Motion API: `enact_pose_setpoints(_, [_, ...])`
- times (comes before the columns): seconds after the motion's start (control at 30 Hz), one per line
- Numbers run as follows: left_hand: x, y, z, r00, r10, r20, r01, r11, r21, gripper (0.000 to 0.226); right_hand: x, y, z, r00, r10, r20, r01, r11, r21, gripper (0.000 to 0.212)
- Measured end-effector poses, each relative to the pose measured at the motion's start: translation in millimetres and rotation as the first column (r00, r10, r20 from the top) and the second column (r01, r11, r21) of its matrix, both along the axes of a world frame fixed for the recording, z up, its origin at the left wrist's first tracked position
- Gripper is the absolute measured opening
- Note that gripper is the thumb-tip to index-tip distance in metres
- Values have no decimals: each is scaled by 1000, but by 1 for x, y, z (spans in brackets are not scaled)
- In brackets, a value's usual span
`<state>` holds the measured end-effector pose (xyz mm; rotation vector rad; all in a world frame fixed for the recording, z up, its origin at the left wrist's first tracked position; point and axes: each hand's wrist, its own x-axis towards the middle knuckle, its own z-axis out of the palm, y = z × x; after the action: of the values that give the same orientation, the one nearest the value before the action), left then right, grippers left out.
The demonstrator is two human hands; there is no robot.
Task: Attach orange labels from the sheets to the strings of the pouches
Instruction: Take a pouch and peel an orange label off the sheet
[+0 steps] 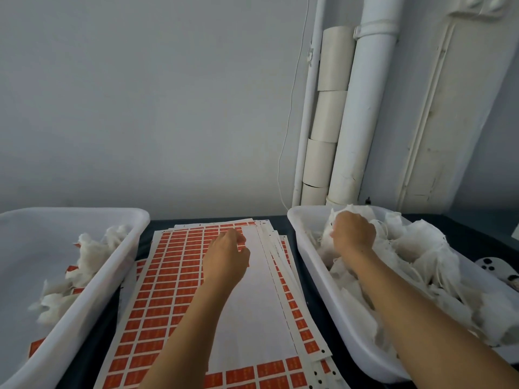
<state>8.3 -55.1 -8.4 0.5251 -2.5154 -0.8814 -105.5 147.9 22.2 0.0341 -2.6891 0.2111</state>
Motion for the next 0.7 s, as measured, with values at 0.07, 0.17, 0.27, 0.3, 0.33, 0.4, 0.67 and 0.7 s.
enact_pose_setpoints(0.07, [-2, -1, 0, 998, -40, -47, 44, 995, 90, 27, -1, -3, 13, 997, 72, -3, -71, 975, -212, 15])
enact_pose_setpoints(0.17, [-3, -1, 1, 989, -91, -117, 116, 965, 234, 22, 0, -10, 31, 980, 197, -38, -193, 874, -447, 18])
enact_pose_setpoints(0.27, [0, -4, 3, 980, -106, -171, 157, 934, 322, 21, 9, -19, 49, 947, 273, -169, -321, 767, -556, 16])
enact_pose_setpoints(0.3, [2, -5, 4, 975, -116, -189, 177, 920, 350, 21, 13, -22, 54, 922, 312, -229, -386, 710, -589, 17])
enact_pose_setpoints(0.33, [3, -6, 5, 968, -132, -214, 206, 903, 378, 22, 16, -25, 59, 892, 344, -294, -452, 649, -612, 19])
enact_pose_setpoints(0.4, [8, -8, 8, 939, -188, -287, 299, 858, 417, 28, 26, -34, 66, 822, 401, -405, -569, 546, -615, 19])
enact_pose_setpoints(0.67, [29, -12, 9, 820, -342, -459, 562, 635, 531, 54, 68, -95, 34, 490, 834, -253, -677, 181, -714, 19])
enact_pose_setpoints(0.7, [31, -14, 5, 835, -327, -442, 539, 643, 544, 48, 70, -103, 24, 472, 855, -215, -655, 177, -735, 19])
